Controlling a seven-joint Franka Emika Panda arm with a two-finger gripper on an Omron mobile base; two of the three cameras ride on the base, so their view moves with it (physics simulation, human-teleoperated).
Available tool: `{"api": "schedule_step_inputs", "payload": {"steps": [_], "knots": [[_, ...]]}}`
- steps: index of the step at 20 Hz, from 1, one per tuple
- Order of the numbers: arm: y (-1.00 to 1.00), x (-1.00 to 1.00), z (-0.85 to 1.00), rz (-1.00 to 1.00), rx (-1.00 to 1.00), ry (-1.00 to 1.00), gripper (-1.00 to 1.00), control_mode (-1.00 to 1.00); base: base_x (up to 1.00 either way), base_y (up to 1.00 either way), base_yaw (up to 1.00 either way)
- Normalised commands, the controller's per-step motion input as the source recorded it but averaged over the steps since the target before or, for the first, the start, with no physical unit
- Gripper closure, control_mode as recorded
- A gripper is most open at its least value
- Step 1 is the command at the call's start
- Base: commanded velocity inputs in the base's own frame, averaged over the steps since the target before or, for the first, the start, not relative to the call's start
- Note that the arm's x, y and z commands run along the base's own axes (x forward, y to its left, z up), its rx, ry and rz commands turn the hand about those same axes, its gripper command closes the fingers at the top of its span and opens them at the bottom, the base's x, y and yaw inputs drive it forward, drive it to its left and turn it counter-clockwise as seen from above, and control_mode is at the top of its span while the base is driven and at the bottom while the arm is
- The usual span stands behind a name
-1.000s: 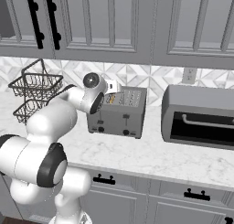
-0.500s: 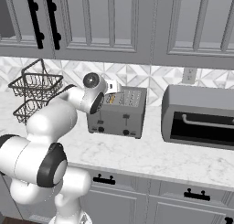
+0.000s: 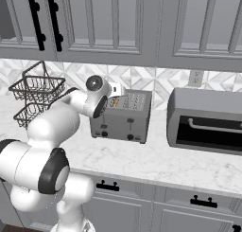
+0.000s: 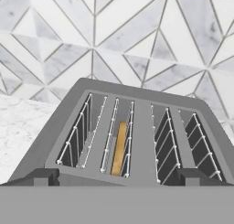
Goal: Start the toaster. Once the lever pops up, take the bread to the plate on the dining counter.
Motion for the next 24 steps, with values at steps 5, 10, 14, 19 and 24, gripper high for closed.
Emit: {"api": "schedule_step_inputs", "payload": {"steps": [5,10,14,19,24], "knots": [[0.00,0.00,0.00,0.00,0.00,0.00,-1.00,-1.00,0.00,0.00,0.00],[0.00,0.00,0.00,0.00,0.00,0.00,-1.00,-1.00,0.00,0.00,0.00],[0.00,0.00,0.00,0.00,0.00,0.00,-1.00,-1.00,0.00,0.00,0.00],[0.00,0.00,0.00,0.00,0.00,0.00,-1.00,-1.00,0.00,0.00,0.00],[0.00,0.00,0.00,0.00,0.00,0.00,-1.00,-1.00,0.00,0.00,0.00]]}}
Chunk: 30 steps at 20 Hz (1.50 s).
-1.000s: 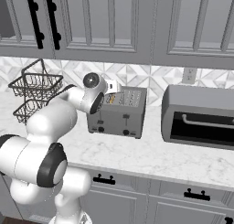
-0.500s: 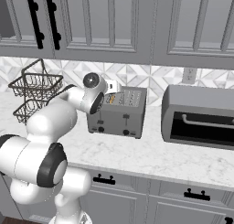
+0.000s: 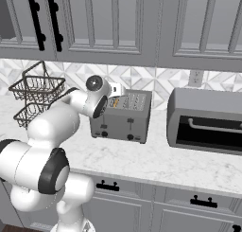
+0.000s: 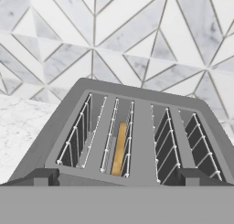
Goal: Start the toaster. Once the lever pops up, take the bread to the plate on the dining counter.
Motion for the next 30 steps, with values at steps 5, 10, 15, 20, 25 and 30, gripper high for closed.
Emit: {"api": "schedule_step_inputs", "payload": {"steps": [5,10,15,20,25,30], "knots": [[0.00,0.00,0.00,0.00,0.00,0.00,-1.00,-1.00,0.00,0.00,0.00],[0.00,0.00,0.00,0.00,0.00,0.00,-1.00,-1.00,0.00,0.00,0.00],[0.00,0.00,0.00,0.00,0.00,0.00,-1.00,-1.00,0.00,0.00,0.00],[0.00,0.00,0.00,0.00,0.00,0.00,-1.00,-1.00,0.00,0.00,0.00],[0.00,0.00,0.00,0.00,0.00,0.00,-1.00,-1.00,0.00,0.00,0.00],[0.00,0.00,0.00,0.00,0.00,0.00,-1.00,-1.00,0.00,0.00,0.00]]}}
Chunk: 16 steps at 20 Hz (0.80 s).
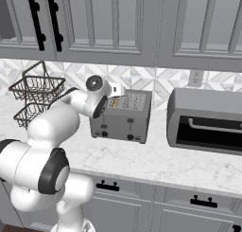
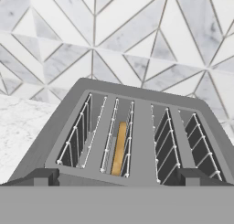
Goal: Start the toaster. Once the lever pops up, take the bread to the plate on the dining counter.
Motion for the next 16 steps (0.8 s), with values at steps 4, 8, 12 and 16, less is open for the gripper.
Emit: {"api": "schedule_step_inputs", "payload": {"steps": [4,8,12,16], "knots": [[0.00,0.00,0.00,0.00,0.00,0.00,-1.00,-1.00,0.00,0.00,0.00],[0.00,0.00,0.00,0.00,0.00,0.00,-1.00,-1.00,0.00,0.00,0.00],[0.00,0.00,0.00,0.00,0.00,0.00,-1.00,-1.00,0.00,0.00,0.00],[0.00,0.00,0.00,0.00,0.00,0.00,-1.00,-1.00,0.00,0.00,0.00]]}}
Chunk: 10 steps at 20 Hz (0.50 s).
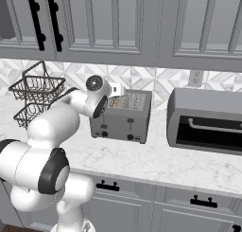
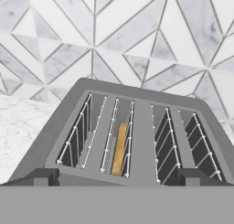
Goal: Start the toaster. Once the lever pops up, take the bread to the plate on the dining counter.
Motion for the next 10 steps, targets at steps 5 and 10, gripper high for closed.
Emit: {"api": "schedule_step_inputs", "payload": {"steps": [5,10], "knots": [[0.00,0.00,0.00,0.00,0.00,0.00,-1.00,-1.00,0.00,0.00,0.00],[0.00,0.00,0.00,0.00,0.00,0.00,-1.00,-1.00,0.00,0.00,0.00]]}}
